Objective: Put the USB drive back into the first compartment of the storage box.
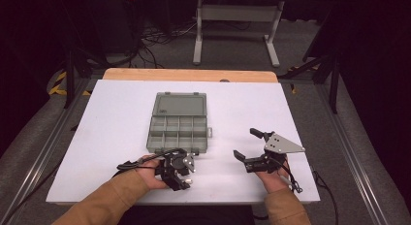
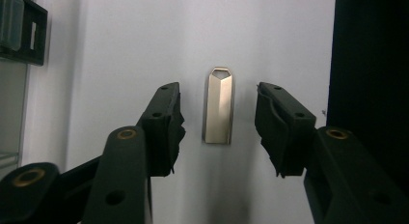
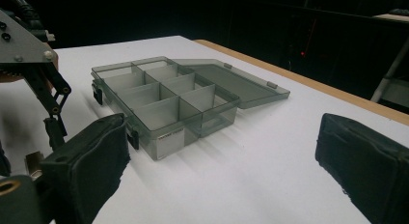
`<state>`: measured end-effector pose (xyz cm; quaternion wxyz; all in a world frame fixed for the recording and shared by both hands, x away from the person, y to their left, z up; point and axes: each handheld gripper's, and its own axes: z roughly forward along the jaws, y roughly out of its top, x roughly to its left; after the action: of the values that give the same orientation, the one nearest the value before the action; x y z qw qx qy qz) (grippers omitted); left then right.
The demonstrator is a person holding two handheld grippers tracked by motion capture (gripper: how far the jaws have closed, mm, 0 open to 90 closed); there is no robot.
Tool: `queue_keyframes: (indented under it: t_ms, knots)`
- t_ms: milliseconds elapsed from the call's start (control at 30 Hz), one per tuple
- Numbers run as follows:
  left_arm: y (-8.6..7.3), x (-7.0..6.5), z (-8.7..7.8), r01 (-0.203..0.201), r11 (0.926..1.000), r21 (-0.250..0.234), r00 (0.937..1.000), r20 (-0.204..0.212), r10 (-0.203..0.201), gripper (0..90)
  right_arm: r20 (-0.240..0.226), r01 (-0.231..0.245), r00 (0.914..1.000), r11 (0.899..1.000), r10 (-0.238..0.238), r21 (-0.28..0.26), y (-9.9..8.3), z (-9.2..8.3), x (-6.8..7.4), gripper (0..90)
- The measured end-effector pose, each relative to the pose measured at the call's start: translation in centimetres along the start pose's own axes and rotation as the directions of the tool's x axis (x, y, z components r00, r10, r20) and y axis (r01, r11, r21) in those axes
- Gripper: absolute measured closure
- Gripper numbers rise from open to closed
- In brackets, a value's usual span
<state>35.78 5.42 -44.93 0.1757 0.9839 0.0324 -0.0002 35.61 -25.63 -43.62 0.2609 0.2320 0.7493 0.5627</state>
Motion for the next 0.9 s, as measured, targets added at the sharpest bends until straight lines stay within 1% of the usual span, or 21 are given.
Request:
queue_keyframes:
  t_ms: [33,67,100,233,300,333,433,900]
  knots:
    - [-0.01,-0.06,0.00,0.002,1.0000,-0.005,1.0000,-0.002,-0.002,57.8,0.000,0.002,1.0000,1.000,-0.002,0.001,0.00,0.00,0.02,5.3]
    - [-0.02,-0.07,-0.01,-0.001,1.0000,-0.005,1.0000,0.001,0.001,57.8,0.000,0.002,1.0000,1.000,-0.002,0.001,0.00,0.00,0.02,5.3]
    - [-0.03,-0.18,-0.01,-0.009,1.0000,-0.002,0.9999,-0.007,0.009,61.1,-0.001,0.003,1.0000,1.000,-0.003,0.001,-0.02,0.05,0.01,5.3]
    - [-0.02,-0.27,-0.03,-0.019,0.9998,0.004,0.9995,-0.023,0.019,68.9,-0.003,0.001,1.0000,1.000,-0.001,0.007,-0.05,0.10,0.03,5.3]
    - [-0.01,-0.35,-0.02,-0.022,0.9998,0.005,0.9992,-0.034,0.022,70.1,-0.003,0.000,1.0000,1.000,0.000,0.007,-0.06,0.10,0.03,5.3]
    - [-0.01,-0.34,-0.02,-0.022,0.9998,0.004,0.9992,-0.035,0.022,73.4,-0.003,0.003,1.0000,1.000,-0.002,0.006,-0.07,0.11,0.01,5.3]
    - [-0.03,-0.26,-0.04,-0.022,0.9997,0.006,0.9992,-0.033,0.022,77.9,0.002,0.003,1.0000,1.000,-0.003,0.015,-0.10,0.15,0.01,5.3]
    - [0.00,-0.22,-0.10,-0.013,0.9999,0.008,0.9995,-0.029,0.013,78.5,0.000,0.006,1.0000,1.000,-0.006,0.014,-0.10,0.16,0.02,5.3]
